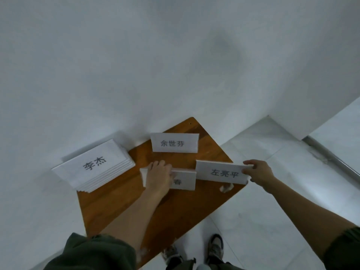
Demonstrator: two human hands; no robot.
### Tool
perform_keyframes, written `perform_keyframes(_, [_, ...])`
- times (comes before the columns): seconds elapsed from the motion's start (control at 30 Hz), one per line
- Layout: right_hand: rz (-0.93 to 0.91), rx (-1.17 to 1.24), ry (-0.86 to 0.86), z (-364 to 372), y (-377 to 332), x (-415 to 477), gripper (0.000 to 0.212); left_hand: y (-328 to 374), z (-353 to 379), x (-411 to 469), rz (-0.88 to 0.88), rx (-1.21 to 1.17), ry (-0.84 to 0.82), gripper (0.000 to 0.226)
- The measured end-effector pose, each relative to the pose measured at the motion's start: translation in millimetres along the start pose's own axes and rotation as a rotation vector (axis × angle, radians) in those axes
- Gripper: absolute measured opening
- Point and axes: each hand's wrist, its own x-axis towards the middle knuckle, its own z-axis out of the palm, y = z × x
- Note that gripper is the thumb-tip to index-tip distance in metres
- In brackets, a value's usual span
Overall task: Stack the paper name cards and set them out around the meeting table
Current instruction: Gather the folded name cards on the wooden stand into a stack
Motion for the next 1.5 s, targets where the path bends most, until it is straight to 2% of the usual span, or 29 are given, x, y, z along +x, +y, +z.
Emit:
perform_keyframes(0.1, [0.013, 0.197, -0.075, -1.9, -3.9, 6.9, 0.036, 1.9, 4.6, -14.6, -0.158, -0.099, 0.070, 0.039])
perform_keyframes(0.2, [0.004, 0.309, -0.087, 1.5, -7.3, 8.1, 0.041, -10.2, 1.5, -27.5, -0.547, -0.307, 0.179, 0.060])
perform_keyframes(0.27, [-0.019, 0.321, -0.084, 4.8, -6.6, 9.1, 0.045, -19.5, 2.1, -32.7, -0.821, -0.570, 0.122, 0.069])
perform_keyframes(0.33, [-0.038, 0.342, -0.063, 7.8, -6.8, 9.9, 0.047, -28.0, 4.9, -34.0, -0.918, -0.902, 0.048, 0.066])
perform_keyframes(0.37, [-0.047, 0.347, -0.065, 8.2, -6.6, 10.5, 0.046, -27.6, 6.3, -35.8, -0.937, -1.042, 0.042, 0.061])
perform_keyframes(0.43, [-0.062, 0.345, -0.064, 7.2, -7.5, 10.9, 0.040, -24.9, 7.9, -38.1, -0.953, -1.147, 0.070, 0.054])
perform_keyframes(0.6, [-0.128, 0.336, -0.029, -5.7, -27.8, 15.8, 0.024, -17.0, 4.8, -44.5, -1.019, -1.234, 0.170, 0.046])
perform_keyframes(0.73, [-0.189, 0.347, -0.045, -16.0, -65.1, 15.9, 0.024, -22.2, -3.7, -53.8, -1.028, -1.285, 0.202, 0.024])
perform_keyframes(0.9, [-0.284, 0.404, -0.139, -4.6, -122.2, 1.2, 0.022, -45.6, -21.9, -79.4, -1.078, -1.241, 0.298, 0.025])
perform_keyframes(1.03, [-0.355, 0.439, -0.255, 38.8, -183.7, -22.2, 0.024, -78.2, -41.6, -112.1, -1.106, -1.216, 0.366, 0.023])
perform_keyframes(1.23, [-0.420, 0.505, -0.400, 125.4, -270.5, -71.4, 0.017, -131.7, -58.7, -154.7, -1.120, -1.238, 0.357, 0.031])
perform_keyframes(1.5, [-0.502, 0.388, -0.420, 226.5, -329.8, -115.7, 0.020, -181.8, -82.9, -188.4, -1.170, -1.367, 0.423, 0.025])
